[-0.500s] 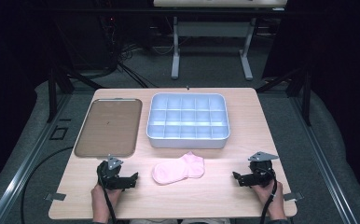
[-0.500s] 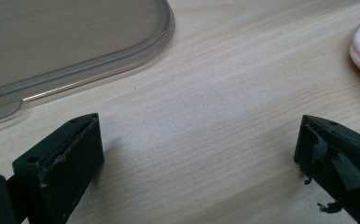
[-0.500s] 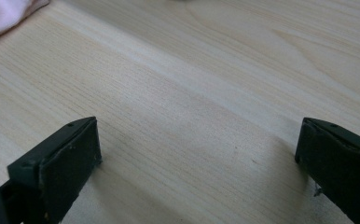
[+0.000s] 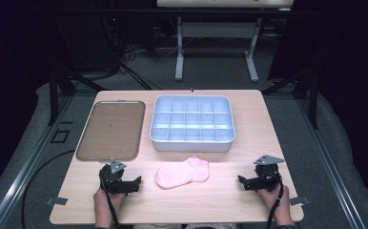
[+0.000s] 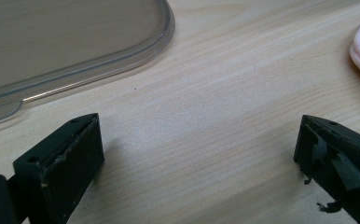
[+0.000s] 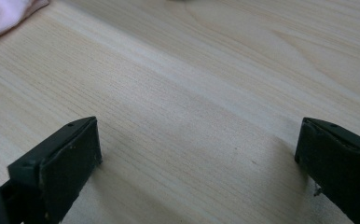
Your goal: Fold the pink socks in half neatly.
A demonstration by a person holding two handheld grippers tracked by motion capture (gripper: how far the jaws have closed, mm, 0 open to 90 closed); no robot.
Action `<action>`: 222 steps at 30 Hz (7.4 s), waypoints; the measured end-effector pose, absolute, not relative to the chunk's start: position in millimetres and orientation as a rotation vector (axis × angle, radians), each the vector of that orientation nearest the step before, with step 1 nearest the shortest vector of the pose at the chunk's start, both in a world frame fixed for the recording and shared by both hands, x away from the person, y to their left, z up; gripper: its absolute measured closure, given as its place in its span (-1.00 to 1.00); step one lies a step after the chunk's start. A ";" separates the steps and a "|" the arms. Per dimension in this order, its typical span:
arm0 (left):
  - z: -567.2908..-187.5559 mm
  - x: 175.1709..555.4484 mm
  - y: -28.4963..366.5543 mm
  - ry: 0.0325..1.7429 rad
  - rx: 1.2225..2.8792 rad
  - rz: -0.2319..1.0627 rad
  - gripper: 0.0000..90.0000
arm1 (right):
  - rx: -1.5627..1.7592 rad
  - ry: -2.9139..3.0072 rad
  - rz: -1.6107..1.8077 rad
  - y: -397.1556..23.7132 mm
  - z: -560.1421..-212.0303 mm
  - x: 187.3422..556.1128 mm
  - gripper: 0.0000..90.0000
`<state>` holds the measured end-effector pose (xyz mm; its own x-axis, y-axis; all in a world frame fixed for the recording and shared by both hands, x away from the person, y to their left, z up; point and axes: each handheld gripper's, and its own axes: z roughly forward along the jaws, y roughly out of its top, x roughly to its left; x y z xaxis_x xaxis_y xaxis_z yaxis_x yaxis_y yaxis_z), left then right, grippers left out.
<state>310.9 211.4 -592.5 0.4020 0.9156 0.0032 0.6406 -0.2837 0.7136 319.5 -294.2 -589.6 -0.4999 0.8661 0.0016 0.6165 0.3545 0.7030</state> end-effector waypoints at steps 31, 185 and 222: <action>-558.6 307.6 190.5 1.188 2.039 0.420 -1.00 | 1.317 2.233 0.929 -293.8 -589.9 320.4 -1.00; -587.0 261.7 130.9 0.945 2.073 0.207 0.88 | 1.341 2.200 0.929 -293.5 -589.8 318.2 -0.95; -591.0 259.8 131.9 0.941 2.032 0.236 0.92 | 1.362 2.198 1.032 -258.2 -564.1 280.1 -0.26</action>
